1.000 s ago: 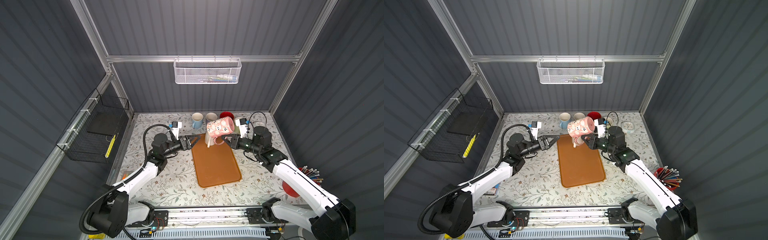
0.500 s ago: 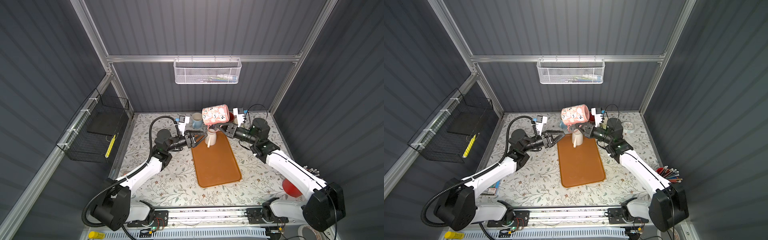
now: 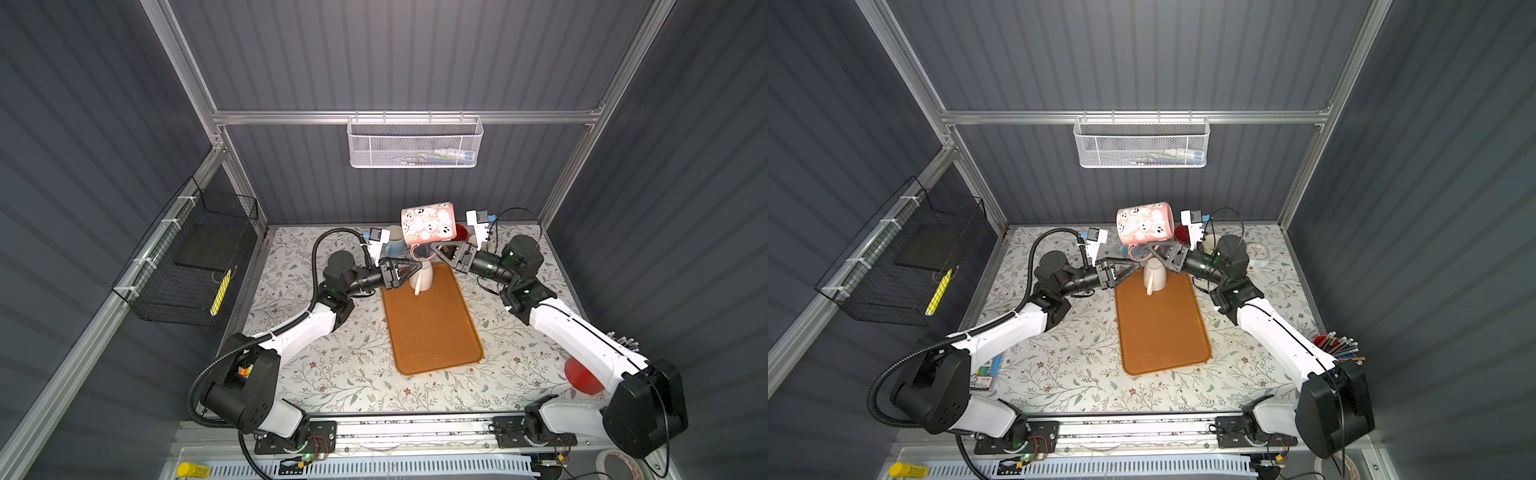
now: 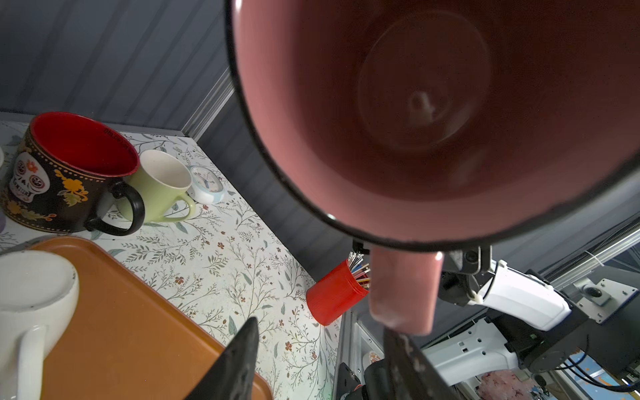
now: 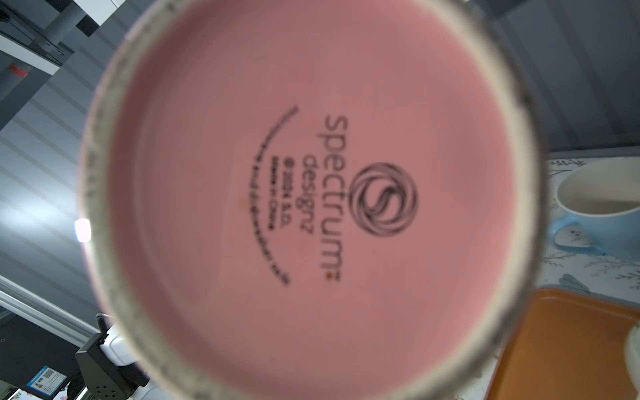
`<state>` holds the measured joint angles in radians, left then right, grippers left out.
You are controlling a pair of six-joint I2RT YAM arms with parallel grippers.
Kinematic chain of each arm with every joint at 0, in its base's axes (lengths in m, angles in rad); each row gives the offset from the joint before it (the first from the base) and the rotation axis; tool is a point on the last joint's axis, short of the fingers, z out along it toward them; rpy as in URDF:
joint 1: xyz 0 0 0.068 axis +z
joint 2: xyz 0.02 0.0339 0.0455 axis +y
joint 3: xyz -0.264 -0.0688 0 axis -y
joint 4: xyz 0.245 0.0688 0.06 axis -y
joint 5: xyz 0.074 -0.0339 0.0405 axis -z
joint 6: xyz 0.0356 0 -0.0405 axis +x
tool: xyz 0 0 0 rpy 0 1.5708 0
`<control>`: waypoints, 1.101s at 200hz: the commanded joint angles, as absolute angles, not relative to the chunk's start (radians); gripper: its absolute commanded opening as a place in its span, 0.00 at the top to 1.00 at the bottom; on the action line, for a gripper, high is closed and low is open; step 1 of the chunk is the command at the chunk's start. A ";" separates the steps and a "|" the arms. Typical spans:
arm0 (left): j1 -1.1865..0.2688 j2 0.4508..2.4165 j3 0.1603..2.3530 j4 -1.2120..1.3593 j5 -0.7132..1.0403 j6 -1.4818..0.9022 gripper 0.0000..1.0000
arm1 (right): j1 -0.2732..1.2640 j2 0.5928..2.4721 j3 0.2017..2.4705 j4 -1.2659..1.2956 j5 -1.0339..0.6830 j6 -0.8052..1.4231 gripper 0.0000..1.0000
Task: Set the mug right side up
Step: 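Grasp the pink mug's rim with the left gripper beside the right gripper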
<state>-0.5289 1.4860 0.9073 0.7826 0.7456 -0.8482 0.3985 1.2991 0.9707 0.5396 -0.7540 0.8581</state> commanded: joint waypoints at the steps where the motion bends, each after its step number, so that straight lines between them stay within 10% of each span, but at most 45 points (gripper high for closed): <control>1: -0.533 1.494 0.965 0.860 0.741 -0.870 0.44 | 0.396 1.265 0.957 0.706 -0.796 0.868 1.00; 38: -0.545 1.494 0.980 0.905 0.767 -0.890 0.43 | 0.397 1.261 0.931 0.721 -0.795 0.871 1.00; 82: -0.555 1.465 0.951 0.902 0.757 -0.873 0.20 | 0.397 1.255 0.933 0.718 -0.801 0.867 1.00; 198: -0.555 1.464 0.957 0.898 0.707 -0.876 0.77 | 0.406 1.261 0.847 0.804 -0.838 0.906 1.00; 220: -0.554 1.450 0.947 0.881 0.693 -0.868 1.00 | 0.407 1.272 0.843 0.811 -0.839 0.908 1.00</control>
